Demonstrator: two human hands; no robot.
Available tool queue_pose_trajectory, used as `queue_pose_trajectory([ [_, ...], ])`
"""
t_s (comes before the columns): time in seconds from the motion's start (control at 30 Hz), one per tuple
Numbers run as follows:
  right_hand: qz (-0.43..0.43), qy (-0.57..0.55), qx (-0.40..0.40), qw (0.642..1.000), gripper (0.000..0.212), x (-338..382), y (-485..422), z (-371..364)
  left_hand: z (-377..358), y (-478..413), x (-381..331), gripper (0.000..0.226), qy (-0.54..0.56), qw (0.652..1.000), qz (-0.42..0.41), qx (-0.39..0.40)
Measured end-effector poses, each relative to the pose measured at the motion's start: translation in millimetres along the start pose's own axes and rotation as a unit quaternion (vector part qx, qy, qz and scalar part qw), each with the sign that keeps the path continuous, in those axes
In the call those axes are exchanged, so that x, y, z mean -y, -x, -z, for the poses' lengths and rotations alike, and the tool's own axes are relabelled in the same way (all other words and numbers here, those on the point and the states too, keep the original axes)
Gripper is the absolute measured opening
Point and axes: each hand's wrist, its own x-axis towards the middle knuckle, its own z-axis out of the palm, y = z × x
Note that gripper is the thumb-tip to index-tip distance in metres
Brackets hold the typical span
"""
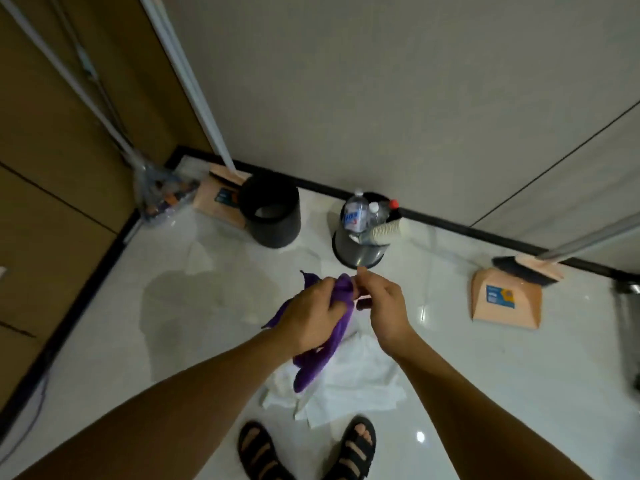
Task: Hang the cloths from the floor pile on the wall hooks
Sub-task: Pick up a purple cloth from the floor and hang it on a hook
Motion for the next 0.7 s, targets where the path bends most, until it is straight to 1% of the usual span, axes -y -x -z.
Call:
queue_pose_trajectory([
  [0.03, -0.028, -0.018, -0.004, 0.999, 0.036, 29.3, 8.1, -1.1, 30.8, 3.5, -20.5, 0.016, 0.023, 0.999, 0.019, -0.016],
  [0.07, -0.059, -0.017, -0.01, 0.998, 0.034, 54.2, 14.2, -3.4, 63.2, 6.2, -41.4, 0.013, 0.04, 0.998, 0.021, -0.047],
  [0.13, -0.131, 0.046, 0.007, 0.99, 0.03, 92.1, 27.5, -12.6, 126.2, 15.6, -79.5, 0.011, 0.056, 0.994, 0.001, -0.094],
  [0.17, -0.166, 0.073, 0.034, 0.983, 0.037, 109.1, 34.7, -19.9, 156.8, 21.4, -97.9, 0.014, 0.061, 0.992, -0.014, -0.108],
  [0.23, -0.232, 0.091, 0.086, 0.965, 0.058, 139.4, 52.1, -38.3, 209.7, 36.1, -127.7, 0.021, 0.057, 0.989, -0.04, -0.134],
  [0.3, -0.256, 0.072, 0.109, 0.958, 0.075, 164.7, 69.7, -58.1, 253.4, 52.7, -152.7, 0.021, 0.079, 0.981, -0.046, -0.171],
  [0.37, -0.256, 0.03, 0.113, 0.96, 0.082, 187.7, 84.1, -75.4, 291.4, 71.2, -175.2, 0.018, 0.146, 0.965, -0.047, -0.211],
  [0.4, -0.254, 0.004, 0.116, 0.96, 0.079, 200.6, 90.0, -83.6, 308.7, 79.9, -184.6, 0.017, 0.169, 0.957, -0.047, -0.23],
  [0.47, -0.241, -0.067, 0.142, 0.958, 0.066, 229.4, 98.4, -100.0, 341.1, 98.1, -201.7, 0.014, 0.194, 0.947, -0.056, -0.251],
  [0.57, -0.184, -0.176, 0.186, 0.949, 0.046, 274.3, 106.3, -118.2, 382.0, 124.3, -222.3, 0.028, 0.201, 0.934, -0.078, -0.284],
  [0.63, -0.161, -0.183, 0.172, 0.954, 0.032, 303.3, 108.7, -124.8, 406.9, 141.2, -228.2, 0.027, 0.202, 0.918, -0.077, -0.332],
  [0.7, -0.144, -0.168, 0.15, 0.964, 0.039, 325.2, 109.4, -124.5, 432.0, 156.6, -227.6, 0.025, 0.194, 0.899, -0.061, -0.387],
])
